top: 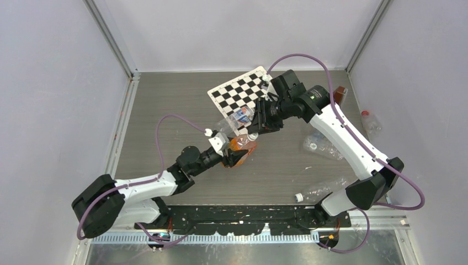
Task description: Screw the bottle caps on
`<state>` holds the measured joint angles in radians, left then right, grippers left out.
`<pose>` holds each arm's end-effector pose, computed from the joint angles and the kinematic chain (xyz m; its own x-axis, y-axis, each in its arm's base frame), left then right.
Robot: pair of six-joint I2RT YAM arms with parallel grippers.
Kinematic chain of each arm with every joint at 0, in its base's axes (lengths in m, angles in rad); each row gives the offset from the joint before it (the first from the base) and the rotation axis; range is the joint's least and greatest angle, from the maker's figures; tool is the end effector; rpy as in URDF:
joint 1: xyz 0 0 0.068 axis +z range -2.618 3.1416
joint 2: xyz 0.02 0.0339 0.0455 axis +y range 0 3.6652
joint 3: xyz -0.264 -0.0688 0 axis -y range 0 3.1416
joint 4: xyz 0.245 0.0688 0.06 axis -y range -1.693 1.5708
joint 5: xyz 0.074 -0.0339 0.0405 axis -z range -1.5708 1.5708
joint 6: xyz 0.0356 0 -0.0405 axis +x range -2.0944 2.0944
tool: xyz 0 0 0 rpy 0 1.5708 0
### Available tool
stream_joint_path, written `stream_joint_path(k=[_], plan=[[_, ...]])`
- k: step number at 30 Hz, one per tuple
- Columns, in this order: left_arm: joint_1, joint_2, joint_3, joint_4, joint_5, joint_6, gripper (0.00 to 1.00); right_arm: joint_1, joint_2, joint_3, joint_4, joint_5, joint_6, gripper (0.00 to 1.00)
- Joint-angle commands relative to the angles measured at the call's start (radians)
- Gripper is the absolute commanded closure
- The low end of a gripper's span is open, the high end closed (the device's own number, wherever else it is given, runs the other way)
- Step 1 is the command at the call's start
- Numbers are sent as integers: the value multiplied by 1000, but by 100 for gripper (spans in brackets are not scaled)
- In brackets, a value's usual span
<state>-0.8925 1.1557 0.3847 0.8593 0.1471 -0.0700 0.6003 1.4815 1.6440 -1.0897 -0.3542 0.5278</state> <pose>0.1464 -0.1900 0.2370 -0.0051 -0.1040 -0.9946 0.8636 0.5010 -0.0568 0.2348 0.1757 0.3894 -0.9236 -0.0598 -0.3787 -0.2737 0.7946 0.5419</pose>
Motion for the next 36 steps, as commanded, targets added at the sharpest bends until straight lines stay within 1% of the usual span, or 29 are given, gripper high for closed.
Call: stream_joint_path(k=[1,7,12,15,19,24,30,33,36], plan=[[-3,-22,30,257,-11,8,100,-4,-8,8,-36,20,-15,98],[-2,1,69,273,-24,3,100,0,-22,-45,6,9,49,98],[-2,44,99,316,-51,4,100,10,-20,-62,14,46,113,98],[-2,64,106,359,-65,9,100,10,-26,-78,31,68,149,96],[-2,80,94,422,-77,7,100,10,-51,-113,72,88,204,91],[-2,76,74,435,-36,1,100,-3,-60,-121,85,85,216,81],[-2,69,55,402,83,25,100,-28,-43,-85,63,52,195,80],[-2,53,55,359,94,42,100,-29,-24,-37,5,59,154,80],[-2,47,65,336,79,59,100,-28,-21,-33,0,63,150,81]])
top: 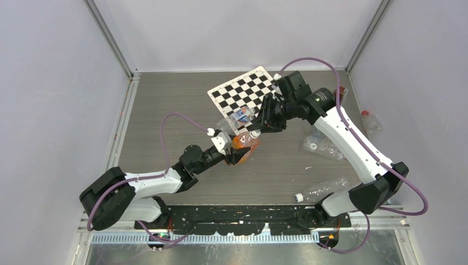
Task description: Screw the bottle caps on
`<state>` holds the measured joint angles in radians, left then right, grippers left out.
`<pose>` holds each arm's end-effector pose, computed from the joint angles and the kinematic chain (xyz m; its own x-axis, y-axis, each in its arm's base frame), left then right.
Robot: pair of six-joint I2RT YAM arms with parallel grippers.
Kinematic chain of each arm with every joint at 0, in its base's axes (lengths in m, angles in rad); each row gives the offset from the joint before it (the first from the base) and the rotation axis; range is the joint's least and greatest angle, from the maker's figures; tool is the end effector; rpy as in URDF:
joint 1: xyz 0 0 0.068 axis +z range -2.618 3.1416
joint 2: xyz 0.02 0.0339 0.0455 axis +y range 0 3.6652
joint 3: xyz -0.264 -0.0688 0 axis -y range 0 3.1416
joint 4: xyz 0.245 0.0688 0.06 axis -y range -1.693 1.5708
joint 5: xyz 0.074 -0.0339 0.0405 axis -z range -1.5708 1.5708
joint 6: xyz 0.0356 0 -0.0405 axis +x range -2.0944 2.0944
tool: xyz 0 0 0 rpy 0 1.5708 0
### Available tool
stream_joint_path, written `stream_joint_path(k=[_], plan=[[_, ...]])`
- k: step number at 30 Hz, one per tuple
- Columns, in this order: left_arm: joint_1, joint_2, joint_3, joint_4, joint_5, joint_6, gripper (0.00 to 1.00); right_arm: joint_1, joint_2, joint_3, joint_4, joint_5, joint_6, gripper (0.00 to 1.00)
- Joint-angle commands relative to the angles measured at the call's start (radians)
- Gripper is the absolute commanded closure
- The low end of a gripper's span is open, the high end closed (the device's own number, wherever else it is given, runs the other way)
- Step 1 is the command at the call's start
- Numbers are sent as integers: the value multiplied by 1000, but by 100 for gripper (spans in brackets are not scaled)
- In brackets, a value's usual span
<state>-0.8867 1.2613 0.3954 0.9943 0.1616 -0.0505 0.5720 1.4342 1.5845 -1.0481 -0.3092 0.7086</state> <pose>0.1550 -0.1991 0.2312 0.0371 -0.1243 -0.9915 0.8687 0.4944 -0.0295 0.2334 0.1632 0.3867 -0.9386 0.1330 -0.3184 -0.0847 0.8056 0.5863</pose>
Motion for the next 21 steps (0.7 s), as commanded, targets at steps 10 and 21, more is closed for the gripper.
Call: stream_joint_path(k=[10,21], plan=[[-8,-47,93,144,19,46,100,22,27,18,-26,31,-16,74],[-8,-56,33,167,-29,15,100,22,23,105,-42,70,-40,27]])
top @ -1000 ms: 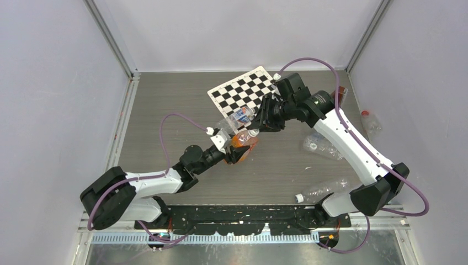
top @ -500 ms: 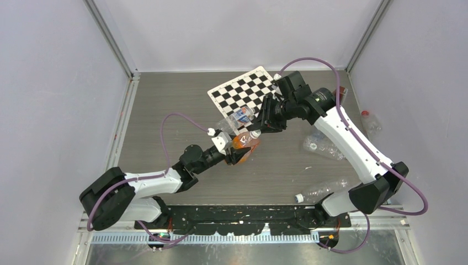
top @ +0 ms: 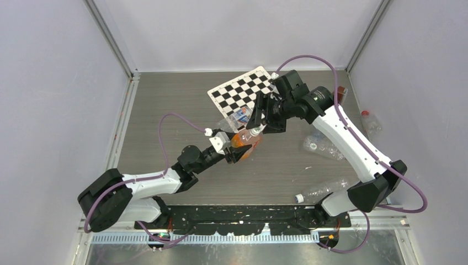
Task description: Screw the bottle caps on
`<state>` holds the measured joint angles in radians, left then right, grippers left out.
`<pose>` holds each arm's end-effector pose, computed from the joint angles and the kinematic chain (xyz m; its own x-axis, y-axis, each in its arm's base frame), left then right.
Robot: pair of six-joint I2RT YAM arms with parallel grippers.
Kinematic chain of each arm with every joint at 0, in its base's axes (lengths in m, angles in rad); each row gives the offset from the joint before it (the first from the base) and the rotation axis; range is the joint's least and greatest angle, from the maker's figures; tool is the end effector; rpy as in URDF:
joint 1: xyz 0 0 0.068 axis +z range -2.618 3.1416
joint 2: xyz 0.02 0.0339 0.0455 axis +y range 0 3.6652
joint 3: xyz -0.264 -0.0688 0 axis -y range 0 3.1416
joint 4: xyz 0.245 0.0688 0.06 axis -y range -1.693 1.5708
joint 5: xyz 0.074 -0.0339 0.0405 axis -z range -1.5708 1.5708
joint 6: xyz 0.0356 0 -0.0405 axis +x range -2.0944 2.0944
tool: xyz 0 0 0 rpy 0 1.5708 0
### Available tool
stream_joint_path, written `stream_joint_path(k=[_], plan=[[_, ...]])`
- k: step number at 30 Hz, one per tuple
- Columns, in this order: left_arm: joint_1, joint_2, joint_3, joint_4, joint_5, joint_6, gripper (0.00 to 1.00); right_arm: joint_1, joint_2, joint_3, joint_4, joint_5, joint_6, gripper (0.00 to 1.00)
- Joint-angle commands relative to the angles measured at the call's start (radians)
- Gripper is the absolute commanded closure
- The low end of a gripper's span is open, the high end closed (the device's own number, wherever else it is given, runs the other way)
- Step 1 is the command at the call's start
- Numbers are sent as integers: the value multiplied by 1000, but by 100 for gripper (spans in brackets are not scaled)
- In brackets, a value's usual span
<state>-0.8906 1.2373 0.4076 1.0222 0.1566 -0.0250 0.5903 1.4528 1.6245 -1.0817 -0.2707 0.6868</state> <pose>0.1532 -0.1982 0.2436 0.0987 -0.1612 -0.9820 0.8670 0.4984 0.0053 0.2327 0.1674 0.3911 -0.9337 0.1098 -0.3407 -0.1043 0.8270 0.5524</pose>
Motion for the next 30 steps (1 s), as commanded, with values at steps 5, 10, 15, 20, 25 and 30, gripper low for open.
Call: stream_joint_path(k=[5,10,15,20,25,30], plan=[[-4,-36,-2,105,-70,-42,100,3,-15,130,-16,28,-43,19],[-2,-44,2,-1,-74,-89,100,3,1,287,-86,-15,-159,3],[18,-64,-1,-46,-49,-159,100,-6,13,354,-159,-86,-343,3],[88,-112,28,-141,124,-242,100,-95,-9,298,-196,-188,-536,22],[150,-138,31,-146,289,-304,100,-115,-21,244,-186,-354,-699,34],[159,-148,51,-142,336,-320,100,-115,-21,200,-74,-464,-660,41]])
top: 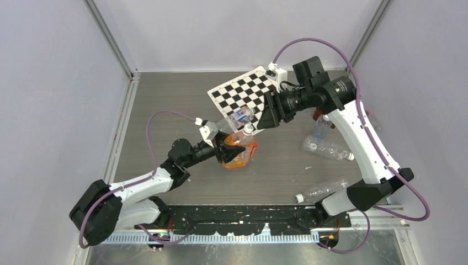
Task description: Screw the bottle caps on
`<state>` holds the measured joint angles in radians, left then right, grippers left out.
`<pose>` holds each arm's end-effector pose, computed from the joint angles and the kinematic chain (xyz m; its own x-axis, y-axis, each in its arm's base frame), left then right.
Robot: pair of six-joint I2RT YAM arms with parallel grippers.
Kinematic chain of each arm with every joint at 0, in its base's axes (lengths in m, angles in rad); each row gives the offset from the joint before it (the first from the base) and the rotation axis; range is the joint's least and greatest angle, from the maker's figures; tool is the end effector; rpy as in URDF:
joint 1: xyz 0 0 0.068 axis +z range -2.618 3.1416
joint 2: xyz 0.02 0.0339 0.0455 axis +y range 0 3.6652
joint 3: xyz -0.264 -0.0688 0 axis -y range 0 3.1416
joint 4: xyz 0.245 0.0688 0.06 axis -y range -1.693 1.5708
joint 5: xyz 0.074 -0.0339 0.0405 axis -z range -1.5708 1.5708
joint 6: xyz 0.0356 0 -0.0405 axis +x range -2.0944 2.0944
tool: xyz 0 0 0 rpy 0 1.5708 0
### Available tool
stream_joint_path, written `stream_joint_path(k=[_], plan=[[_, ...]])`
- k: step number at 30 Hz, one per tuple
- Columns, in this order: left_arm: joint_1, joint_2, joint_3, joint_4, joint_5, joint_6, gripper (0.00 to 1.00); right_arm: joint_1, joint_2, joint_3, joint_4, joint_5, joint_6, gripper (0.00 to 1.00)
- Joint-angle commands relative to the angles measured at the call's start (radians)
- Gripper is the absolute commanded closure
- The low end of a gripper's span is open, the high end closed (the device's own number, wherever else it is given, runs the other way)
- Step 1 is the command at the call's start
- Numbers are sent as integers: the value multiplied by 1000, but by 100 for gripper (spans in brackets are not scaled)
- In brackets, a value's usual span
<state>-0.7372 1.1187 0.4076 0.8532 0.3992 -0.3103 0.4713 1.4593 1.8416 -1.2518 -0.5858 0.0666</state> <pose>0.1648 -0.1683 0.2517 -0.1763 -0.2200 -0.9595 0.8931 0.3742 -0.2498 0.2249 0.1367 0.4437 -0.7255 -0.3075 -0.6157 -0.6493 0.6023 0.4644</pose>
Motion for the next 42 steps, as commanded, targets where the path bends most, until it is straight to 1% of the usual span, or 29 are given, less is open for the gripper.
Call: stream_joint_path(k=[1,5,9,11,14,20,32,34,37,42], plan=[[5,-32,55,29,93,-36,100,4,-30,-31,114,-161,-32,42],[5,-28,65,45,95,-46,100,6,-43,-82,200,-235,-7,42],[5,-22,75,60,108,-62,100,7,-45,-110,224,-246,-8,42],[5,-21,79,64,110,-65,100,9,-41,-113,226,-252,-9,44],[5,-24,82,66,108,-67,100,14,-41,-113,225,-260,-11,49],[5,-22,89,64,100,-74,100,23,-39,-120,214,-258,-23,53],[5,-28,89,63,99,-93,100,43,-39,-124,205,-238,-37,54],[5,-31,91,60,98,-96,100,48,-40,-125,205,-235,-40,56],[5,-38,96,40,94,-96,100,60,-39,-119,196,-223,-49,63],[5,-59,113,-44,83,-81,100,81,-37,-102,160,-180,-93,71]])
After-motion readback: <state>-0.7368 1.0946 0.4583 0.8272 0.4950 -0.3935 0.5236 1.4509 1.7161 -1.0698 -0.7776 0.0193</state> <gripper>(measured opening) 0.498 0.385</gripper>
